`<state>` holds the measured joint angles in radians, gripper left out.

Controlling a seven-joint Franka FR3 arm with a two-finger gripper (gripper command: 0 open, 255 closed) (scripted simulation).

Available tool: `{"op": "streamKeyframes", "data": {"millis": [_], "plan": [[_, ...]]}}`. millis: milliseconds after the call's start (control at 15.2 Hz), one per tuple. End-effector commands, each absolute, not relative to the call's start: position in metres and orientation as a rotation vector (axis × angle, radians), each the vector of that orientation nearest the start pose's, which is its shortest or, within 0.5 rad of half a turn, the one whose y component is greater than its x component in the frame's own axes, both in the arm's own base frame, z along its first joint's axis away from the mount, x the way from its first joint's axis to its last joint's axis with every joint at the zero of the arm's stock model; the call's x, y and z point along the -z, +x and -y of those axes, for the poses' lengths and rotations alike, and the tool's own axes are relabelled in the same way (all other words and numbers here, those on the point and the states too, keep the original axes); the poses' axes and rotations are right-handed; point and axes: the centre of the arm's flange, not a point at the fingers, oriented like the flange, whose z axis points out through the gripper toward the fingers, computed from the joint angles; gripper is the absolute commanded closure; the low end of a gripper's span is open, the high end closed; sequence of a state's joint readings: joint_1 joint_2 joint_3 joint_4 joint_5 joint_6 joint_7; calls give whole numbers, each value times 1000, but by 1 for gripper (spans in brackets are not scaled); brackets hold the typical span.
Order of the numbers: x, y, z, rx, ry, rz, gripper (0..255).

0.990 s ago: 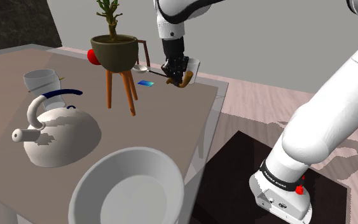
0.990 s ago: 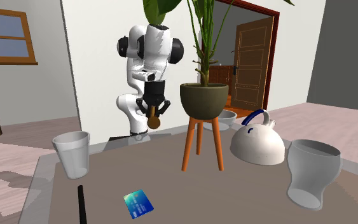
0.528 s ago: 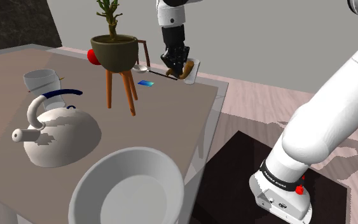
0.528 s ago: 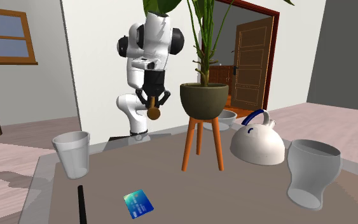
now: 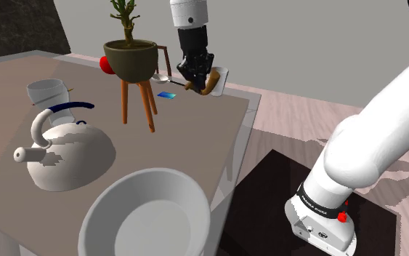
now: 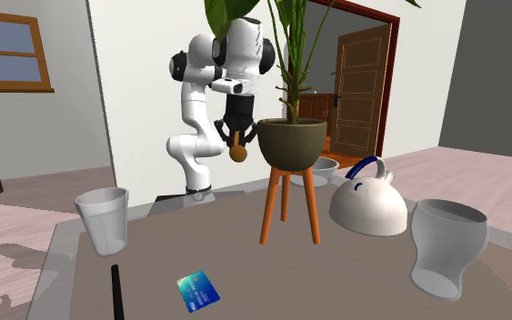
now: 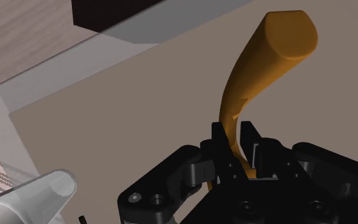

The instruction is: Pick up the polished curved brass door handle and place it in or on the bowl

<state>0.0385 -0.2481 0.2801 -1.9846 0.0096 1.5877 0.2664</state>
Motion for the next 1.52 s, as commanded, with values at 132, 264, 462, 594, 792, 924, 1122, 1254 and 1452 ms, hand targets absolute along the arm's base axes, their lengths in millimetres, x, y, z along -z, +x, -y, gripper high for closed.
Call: {"op": "streamKeyframes", "data": {"millis": [132, 264, 462, 594, 792, 924, 1122, 1254, 1452], "plan": [[-554, 412, -206, -219, -3235, 59, 255], [-554, 399, -229, -219, -3235, 59, 255], [-555, 378, -263, -219, -3235, 59, 255], [-555, 365, -285, -219, -3235, 59, 255], [-556, 344, -319, -219, -3235, 59, 255], [-556, 331, -342, -219, -3235, 59, 255], [-556, 310, -376, -219, -3235, 59, 255], [-557, 297, -398, -219, -3235, 59, 255], [-557, 271, -440, -219, -3235, 59, 255]]}}
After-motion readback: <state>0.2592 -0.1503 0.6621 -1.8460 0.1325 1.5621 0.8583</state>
